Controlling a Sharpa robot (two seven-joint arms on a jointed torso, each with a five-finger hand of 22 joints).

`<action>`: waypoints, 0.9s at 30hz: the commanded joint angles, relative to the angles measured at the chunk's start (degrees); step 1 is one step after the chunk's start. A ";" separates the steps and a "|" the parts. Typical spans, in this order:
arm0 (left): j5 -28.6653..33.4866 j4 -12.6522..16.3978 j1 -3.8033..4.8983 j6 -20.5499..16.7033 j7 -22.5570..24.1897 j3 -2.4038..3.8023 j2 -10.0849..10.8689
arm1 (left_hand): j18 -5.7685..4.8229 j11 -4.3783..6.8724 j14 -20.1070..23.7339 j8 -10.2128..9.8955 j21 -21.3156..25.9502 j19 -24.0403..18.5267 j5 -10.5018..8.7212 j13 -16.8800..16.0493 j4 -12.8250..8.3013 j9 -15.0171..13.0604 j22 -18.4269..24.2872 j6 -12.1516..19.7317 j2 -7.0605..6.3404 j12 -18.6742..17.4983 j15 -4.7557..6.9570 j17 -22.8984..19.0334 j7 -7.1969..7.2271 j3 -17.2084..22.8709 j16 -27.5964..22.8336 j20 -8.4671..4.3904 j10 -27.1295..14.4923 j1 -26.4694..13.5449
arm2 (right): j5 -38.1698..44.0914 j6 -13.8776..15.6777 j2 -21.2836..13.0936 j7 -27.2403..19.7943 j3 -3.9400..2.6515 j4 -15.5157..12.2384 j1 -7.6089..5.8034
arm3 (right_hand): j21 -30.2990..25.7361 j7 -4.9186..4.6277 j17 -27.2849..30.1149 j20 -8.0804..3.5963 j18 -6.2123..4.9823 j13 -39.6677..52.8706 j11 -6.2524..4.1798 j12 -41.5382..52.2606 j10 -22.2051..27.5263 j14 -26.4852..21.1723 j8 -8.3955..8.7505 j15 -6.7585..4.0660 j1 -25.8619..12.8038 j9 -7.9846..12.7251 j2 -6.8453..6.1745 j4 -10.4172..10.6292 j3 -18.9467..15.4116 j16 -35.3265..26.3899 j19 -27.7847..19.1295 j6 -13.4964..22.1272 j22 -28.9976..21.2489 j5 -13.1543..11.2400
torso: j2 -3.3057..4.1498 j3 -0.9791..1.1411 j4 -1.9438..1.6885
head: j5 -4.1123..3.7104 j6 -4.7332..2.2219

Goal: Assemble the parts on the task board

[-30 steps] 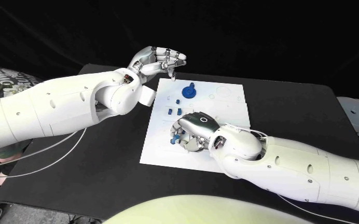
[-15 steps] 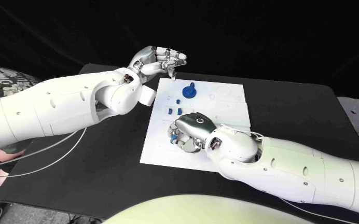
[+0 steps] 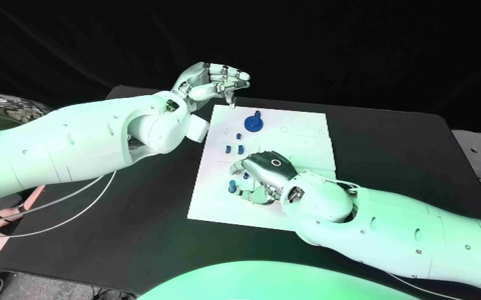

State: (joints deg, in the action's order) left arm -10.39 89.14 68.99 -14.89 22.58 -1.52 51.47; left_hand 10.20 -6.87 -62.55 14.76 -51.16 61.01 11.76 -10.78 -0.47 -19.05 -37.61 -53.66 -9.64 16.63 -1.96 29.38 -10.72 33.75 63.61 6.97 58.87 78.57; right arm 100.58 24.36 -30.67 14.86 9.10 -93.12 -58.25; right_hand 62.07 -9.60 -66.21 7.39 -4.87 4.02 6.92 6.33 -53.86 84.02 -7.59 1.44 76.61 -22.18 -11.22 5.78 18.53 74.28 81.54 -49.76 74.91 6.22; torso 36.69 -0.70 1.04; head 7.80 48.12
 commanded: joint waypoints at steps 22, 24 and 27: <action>0.42 0.18 -0.02 0.38 1.11 -0.46 0.51 | 0.43 0.13 0.35 0.43 0.29 -0.15 0.39 0.03 0.14 0.11 0.13 0.32 0.87 0.52 -0.16 -0.14 0.11 -0.05 0.16 0.09 -0.12 -0.08 | -27.68 0.76 -26.90 0.38 -1.51 -11.93 -6.54 | 25.85 2.84 -13.85 -3.87 4.42 59.78 -5.05 62.84 -23.17 4.15 -8.22 -3.96 -0.74 -5.22 2.56 10.69 -6.69 10.88 7.88 -4.71 14.31 -0.46 | -0.77 -0.21 0.84 | -5.66 -0.36; 0.57 0.14 -0.03 0.91 1.62 -0.55 0.58 | 0.43 0.13 0.34 0.43 0.30 -0.15 0.39 0.03 0.14 0.12 0.14 0.34 0.84 0.54 -0.16 -0.14 0.11 -0.07 0.16 0.09 -0.11 -0.11 | -26.78 0.34 -28.53 2.04 -1.36 -12.97 -6.13 | 25.89 3.02 -14.11 -3.88 4.42 64.01 -5.09 66.11 -24.80 4.18 -8.65 -3.77 -1.02 -5.64 2.73 10.68 -7.41 11.07 7.88 -4.58 14.34 -0.22 | -0.87 -0.12 1.01 | -5.92 -0.31; 0.70 0.22 -0.04 1.75 2.26 -0.64 0.70 | 0.39 0.09 0.45 0.45 0.57 -0.21 0.51 0.07 0.60 0.20 0.32 0.59 0.25 0.75 -0.25 -0.25 0.13 -0.73 0.23 0.17 -0.26 -1.08 | -24.61 0.04 -30.03 5.17 -1.22 -14.33 -5.51 | 26.37 3.12 -14.97 -3.85 4.52 68.19 -5.14 69.32 -26.45 4.34 -9.20 -3.77 -1.80 -6.16 3.03 10.77 -8.47 11.58 8.01 -4.52 14.53 -0.32 | -0.85 -0.12 1.09 | -6.08 0.00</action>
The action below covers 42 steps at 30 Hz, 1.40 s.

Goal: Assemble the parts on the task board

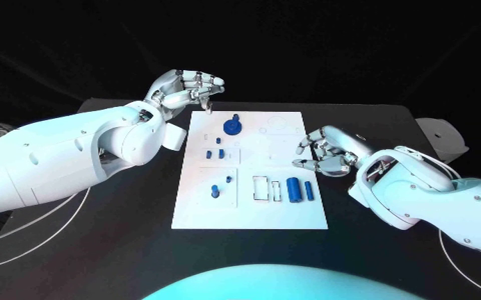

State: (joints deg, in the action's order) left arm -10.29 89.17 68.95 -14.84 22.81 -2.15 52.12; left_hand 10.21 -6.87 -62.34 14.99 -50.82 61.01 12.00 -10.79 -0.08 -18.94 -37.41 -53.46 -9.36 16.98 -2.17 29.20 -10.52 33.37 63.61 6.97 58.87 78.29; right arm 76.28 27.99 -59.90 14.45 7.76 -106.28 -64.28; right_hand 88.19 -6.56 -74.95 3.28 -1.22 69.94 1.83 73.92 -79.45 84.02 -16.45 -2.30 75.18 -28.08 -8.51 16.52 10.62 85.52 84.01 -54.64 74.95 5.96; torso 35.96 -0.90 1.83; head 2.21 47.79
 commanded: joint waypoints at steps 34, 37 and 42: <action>0.78 0.30 -0.01 2.88 2.08 -0.20 0.50 | 0.39 0.03 0.32 0.14 0.68 -0.18 0.63 0.17 0.77 0.27 0.43 0.93 -0.27 0.60 -0.10 -0.19 -0.14 -0.67 0.40 0.27 -0.62 -1.60 | 5.56 -3.28 1.98 15.46 0.74 -1.58 6.01 | 1.81 0.45 -9.70 0.24 1.22 9.60 -0.25 6.52 -3.55 4.92 -2.06 -0.13 -5.41 -1.78 3.08 0.25 -8.58 2.21 5.99 0.59 15.05 0.70 | -0.13 -0.05 0.24 | -0.89 0.95; 0.78 0.33 -0.01 2.96 2.06 -0.20 0.49 | 0.39 0.03 0.32 0.14 0.68 -0.18 0.63 0.17 0.77 0.27 0.43 0.93 -0.27 0.60 -0.10 -0.19 -0.14 -0.67 0.40 0.27 -0.62 -1.60 | 5.68 -3.35 2.57 15.52 0.74 -1.07 6.16 | 1.81 0.46 -9.74 0.24 1.22 9.62 -0.26 6.53 -3.56 4.93 -2.08 -0.13 -5.37 -1.79 3.07 0.21 -8.65 2.23 5.99 0.58 15.05 0.73 | -0.14 -0.05 0.22 | -0.64 0.93; 0.78 0.40 -0.01 2.94 2.53 -0.20 0.44 | 0.39 0.02 0.32 0.12 0.73 -0.16 0.65 0.18 0.84 0.30 0.47 1.03 -0.21 0.65 -0.12 -0.21 -0.18 -0.65 0.44 0.28 -0.65 -1.64 | 6.83 -3.41 3.73 16.04 0.74 0.14 6.57 | 1.81 0.47 -9.78 0.23 1.22 9.58 -0.27 6.47 -3.53 4.94 -2.09 -0.14 -5.30 -1.80 3.06 0.16 -8.73 2.25 5.99 0.58 15.05 0.76 | -0.15 -0.05 0.12 | -0.65 0.92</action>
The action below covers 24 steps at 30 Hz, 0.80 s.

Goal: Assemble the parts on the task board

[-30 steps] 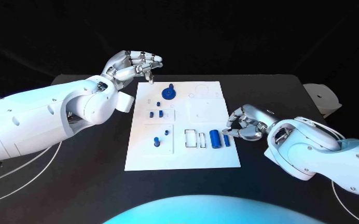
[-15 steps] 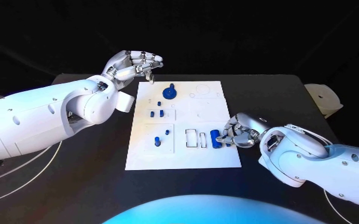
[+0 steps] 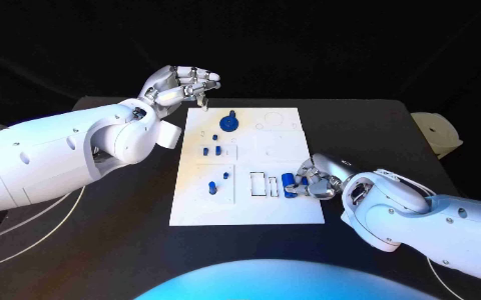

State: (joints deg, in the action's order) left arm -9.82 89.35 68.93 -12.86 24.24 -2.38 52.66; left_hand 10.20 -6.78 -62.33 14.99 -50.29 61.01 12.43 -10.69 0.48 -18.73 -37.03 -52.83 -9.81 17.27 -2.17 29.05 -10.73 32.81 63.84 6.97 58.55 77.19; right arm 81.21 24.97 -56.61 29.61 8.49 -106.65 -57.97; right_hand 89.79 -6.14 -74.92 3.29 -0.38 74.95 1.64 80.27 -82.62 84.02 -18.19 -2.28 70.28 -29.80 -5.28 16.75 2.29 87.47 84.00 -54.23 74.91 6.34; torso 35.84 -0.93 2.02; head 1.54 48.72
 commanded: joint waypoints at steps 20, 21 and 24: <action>0.30 0.36 0.02 0.82 1.15 0.03 -0.03 | 0.40 -0.07 0.32 0.14 0.24 -0.14 0.22 0.07 0.32 0.10 0.12 0.41 0.26 0.41 -0.12 -0.08 0.03 -0.10 0.23 0.29 -0.30 -0.57 | 3.67 -0.95 3.60 1.53 0.08 4.20 1.90 | 0.21 0.27 -9.96 0.10 0.38 5.28 -0.27 0.29 -0.66 4.95 -0.80 -0.31 2.10 -0.31 1.40 -0.22 -1.55 0.38 6.00 -0.28 15.09 3.39 | -0.03 0.07 0.02 | 0.41 -0.03; 0.30 0.35 0.02 0.80 1.15 0.03 -0.04 | 0.40 -0.07 0.32 0.14 0.24 -0.14 0.22 0.07 0.32 0.10 0.12 0.41 0.26 0.41 -0.12 -0.08 0.03 -0.10 0.23 0.29 -0.30 -0.57 | 3.36 -0.41 3.61 1.48 0.09 4.15 1.91 | 0.21 0.28 -10.00 0.09 0.38 5.33 -0.28 0.33 -0.70 4.96 -0.81 -0.32 2.17 -0.31 1.44 -0.22 -1.56 0.40 6.00 -0.30 15.09 3.48 | -0.04 0.06 0.01 | 0.43 -0.06; 0.30 0.34 0.02 0.72 1.13 0.03 -0.06 | 0.39 -0.08 0.32 0.20 0.36 -0.09 0.18 0.08 0.56 0.11 0.21 0.42 0.32 0.56 -0.15 -0.12 0.02 -0.17 0.31 0.32 -0.29 -0.81 | 2.24 2.69 3.47 1.11 0.09 3.74 1.95 | 0.21 0.59 -10.34 -0.05 0.38 6.29 -0.53 1.13 -1.39 5.03 -1.28 -0.51 3.03 -0.44 2.35 -0.18 -1.64 0.56 6.00 -1.21 15.09 4.77 | -0.04 0.07 0.04 | 0.49 -0.15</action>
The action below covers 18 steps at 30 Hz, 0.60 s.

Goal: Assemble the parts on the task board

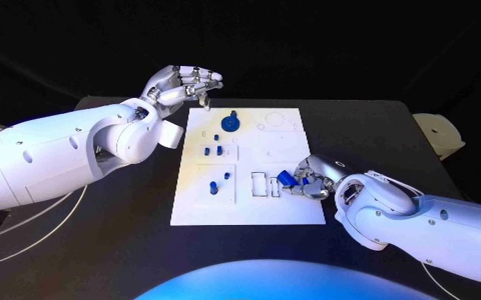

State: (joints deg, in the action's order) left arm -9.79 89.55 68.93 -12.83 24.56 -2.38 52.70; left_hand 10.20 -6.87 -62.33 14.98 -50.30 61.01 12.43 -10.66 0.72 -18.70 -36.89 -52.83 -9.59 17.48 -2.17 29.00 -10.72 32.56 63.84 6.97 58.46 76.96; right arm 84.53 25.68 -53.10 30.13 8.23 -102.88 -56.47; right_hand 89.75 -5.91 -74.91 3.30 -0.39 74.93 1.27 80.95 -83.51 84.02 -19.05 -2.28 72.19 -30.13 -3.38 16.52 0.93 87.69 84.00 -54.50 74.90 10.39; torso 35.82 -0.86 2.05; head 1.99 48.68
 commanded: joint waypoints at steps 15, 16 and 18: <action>0.27 0.07 0.02 0.72 0.75 0.03 -0.15 | 0.40 0.03 0.32 0.23 0.40 -0.06 0.21 0.06 0.33 0.09 0.11 0.43 0.18 0.39 -0.14 -0.07 0.04 0.14 0.33 0.32 -0.21 -0.54 | -5.78 9.36 -1.25 -3.00 0.03 -5.38 -0.66 | 0.25 1.32 -10.79 -0.68 0.39 7.18 -1.04 0.95 -1.17 5.12 -1.36 -1.24 2.80 -0.35 2.19 0.10 -0.08 0.55 6.00 -2.80 15.10 4.07 | -0.10 -0.10 0.09 | -0.17 -0.36; 0.27 0.07 0.02 0.72 0.76 0.03 -0.15 | 0.40 0.03 0.32 0.23 0.40 -0.06 0.21 0.06 0.33 0.09 0.11 0.43 0.18 0.39 -0.14 -0.07 0.04 0.14 0.33 0.32 -0.21 -0.54 | -6.14 9.02 -0.99 -3.19 0.02 -5.34 -0.72 | 0.25 1.34 -10.74 -0.69 0.39 7.18 -1.05 0.94 -1.16 5.11 -1.40 -1.25 2.76 -0.36 2.28 0.13 -0.07 0.53 6.00 -2.86 15.10 4.10 | -0.12 -0.10 0.13 | -0.14 -0.40; 0.27 0.05 0.02 0.76 0.77 0.03 -0.17 | 0.40 0.03 0.32 0.23 0.40 -0.06 0.21 0.06 0.33 0.09 0.11 0.43 0.18 0.39 -0.14 -0.07 0.04 0.14 0.33 0.32 -0.21 -0.54 | -6.80 8.20 -0.34 -3.50 0.02 -5.12 -0.81 | 0.25 1.40 -10.72 -0.73 0.39 7.15 -1.09 0.88 -1.14 5.11 -1.49 -1.29 2.70 -0.39 2.41 0.16 -0.07 0.51 6.00 -3.01 15.10 4.13 | -0.07 -0.06 0.13 | -0.04 -0.46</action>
State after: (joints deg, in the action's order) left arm -9.79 89.50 68.94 -12.84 24.56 -2.38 52.65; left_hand 10.21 -6.87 -62.34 14.98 -50.08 61.01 12.43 -10.67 0.72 -18.70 -36.84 -52.83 -9.59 17.48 -2.17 29.00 -10.72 32.56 63.84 6.97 58.46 76.96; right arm 79.98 33.90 -53.79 28.48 8.26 -108.03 -57.26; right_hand 89.75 -5.90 -74.90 2.87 -0.38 74.92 0.53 81.77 -83.96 84.03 -19.89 -3.10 74.53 -29.64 -1.67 16.58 0.54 87.93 84.01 -55.65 74.94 14.32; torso 35.73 -0.92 2.16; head 1.90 48.27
